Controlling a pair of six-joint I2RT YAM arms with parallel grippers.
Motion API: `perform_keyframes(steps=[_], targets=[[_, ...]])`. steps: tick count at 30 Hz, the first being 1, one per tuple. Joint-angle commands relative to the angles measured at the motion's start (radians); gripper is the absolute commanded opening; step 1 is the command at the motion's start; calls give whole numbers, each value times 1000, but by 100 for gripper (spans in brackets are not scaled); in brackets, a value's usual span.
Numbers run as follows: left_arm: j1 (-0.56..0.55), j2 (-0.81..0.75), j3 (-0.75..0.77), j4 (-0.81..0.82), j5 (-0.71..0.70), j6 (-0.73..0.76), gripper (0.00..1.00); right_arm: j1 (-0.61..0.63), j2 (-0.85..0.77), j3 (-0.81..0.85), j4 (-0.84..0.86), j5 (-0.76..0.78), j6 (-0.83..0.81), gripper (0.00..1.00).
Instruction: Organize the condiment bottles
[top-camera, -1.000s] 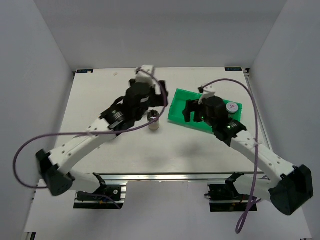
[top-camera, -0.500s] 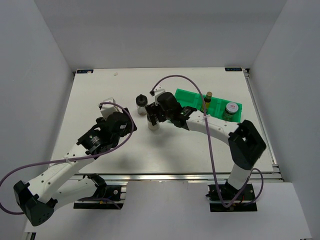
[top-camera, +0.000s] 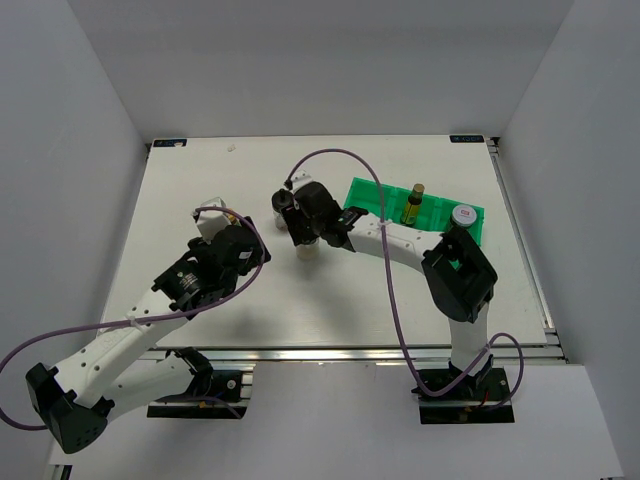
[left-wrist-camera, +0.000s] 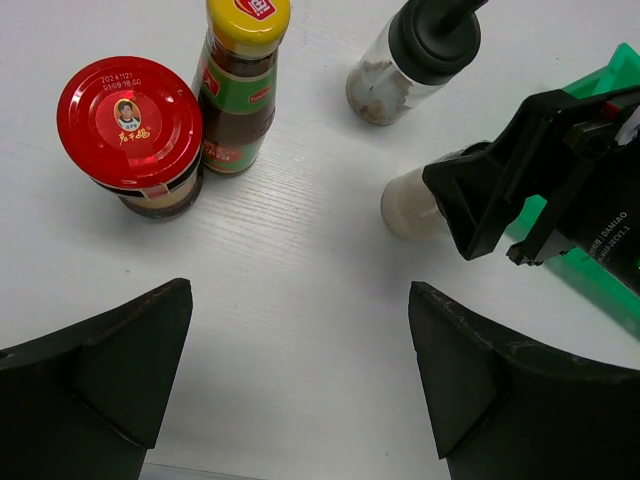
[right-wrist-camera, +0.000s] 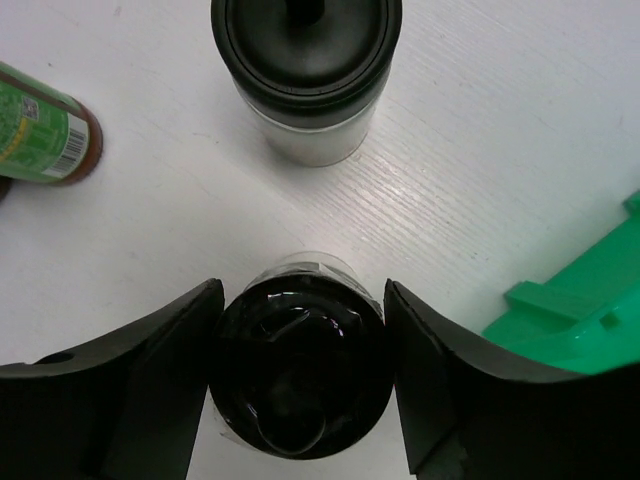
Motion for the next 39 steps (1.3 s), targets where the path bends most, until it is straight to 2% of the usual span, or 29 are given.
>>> perform_keyframes(steps=[1, 3, 7, 13, 19, 28, 35, 39], targets=[[2, -16, 2, -12, -31, -10, 98, 3, -47, 21, -11, 39, 36, 50], [2, -15, 0, -7, -26, -8, 98, 3, -87, 6, -7, 57, 36, 49], [1, -6, -3, 2, -23, -5, 98, 1, -169, -25, 6, 106, 47, 37], [2, 4, -3, 11, -8, 7, 98, -37, -239, -16, -18, 201, 10, 40], [2, 8, -10, 39, 12, 37, 98, -213, -266, -4, -49, 183, 11, 35], [2, 50, 8, 79, 41, 82, 98, -345, -149, 56, 0, 143, -19, 34], [2, 108, 45, 94, 37, 100, 98, -362, 8, 202, -14, 200, -38, 34], [2, 137, 82, 108, 26, 108, 98, -362, 43, 210, 5, 214, -27, 39]])
